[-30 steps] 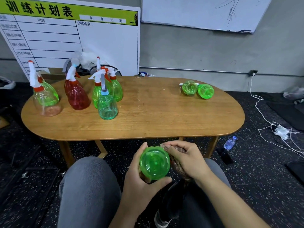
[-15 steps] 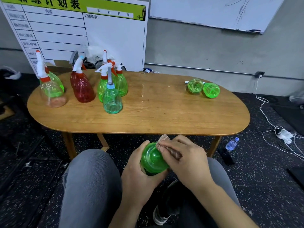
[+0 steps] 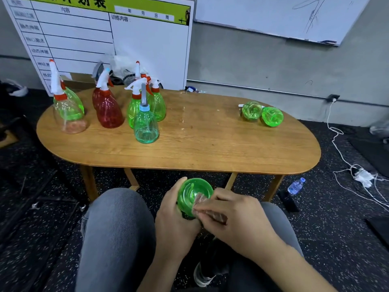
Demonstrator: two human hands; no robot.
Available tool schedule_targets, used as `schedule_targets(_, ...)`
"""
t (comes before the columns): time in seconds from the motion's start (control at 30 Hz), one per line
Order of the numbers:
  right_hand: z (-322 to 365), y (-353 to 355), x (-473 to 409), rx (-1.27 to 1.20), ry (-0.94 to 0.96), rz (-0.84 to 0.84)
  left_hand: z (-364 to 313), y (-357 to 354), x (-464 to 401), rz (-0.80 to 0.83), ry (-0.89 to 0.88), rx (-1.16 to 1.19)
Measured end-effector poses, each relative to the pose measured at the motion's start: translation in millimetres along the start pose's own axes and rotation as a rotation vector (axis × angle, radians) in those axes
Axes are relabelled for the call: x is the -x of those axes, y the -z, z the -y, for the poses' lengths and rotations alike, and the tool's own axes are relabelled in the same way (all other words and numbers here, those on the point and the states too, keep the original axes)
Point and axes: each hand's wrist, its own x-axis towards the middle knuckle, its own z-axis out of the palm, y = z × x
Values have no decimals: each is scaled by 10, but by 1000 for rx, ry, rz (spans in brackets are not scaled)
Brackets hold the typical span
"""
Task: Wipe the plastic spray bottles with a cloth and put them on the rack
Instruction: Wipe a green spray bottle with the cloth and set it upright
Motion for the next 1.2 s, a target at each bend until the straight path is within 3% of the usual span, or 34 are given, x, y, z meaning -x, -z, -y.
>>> schedule_targets(0.23,-112,119,-96,85,-144,-116,-38,-23,32,44,-23,55)
schedule_targets(0.37,-19,2,-231,77,-135,-151,-32,-9,30,43,-34,45)
schedule_targets(0.77,-8,26,-48,16,-61,-16,31,-21,-2,9,-41,48)
schedule_targets(0.97,-41,57,-140,98,-118,-127,31,-40,2,33,-41,69)
schedule_targets(1.2,78,-151,-232,39,-92,-108,68,6,-9,-3,-59,5)
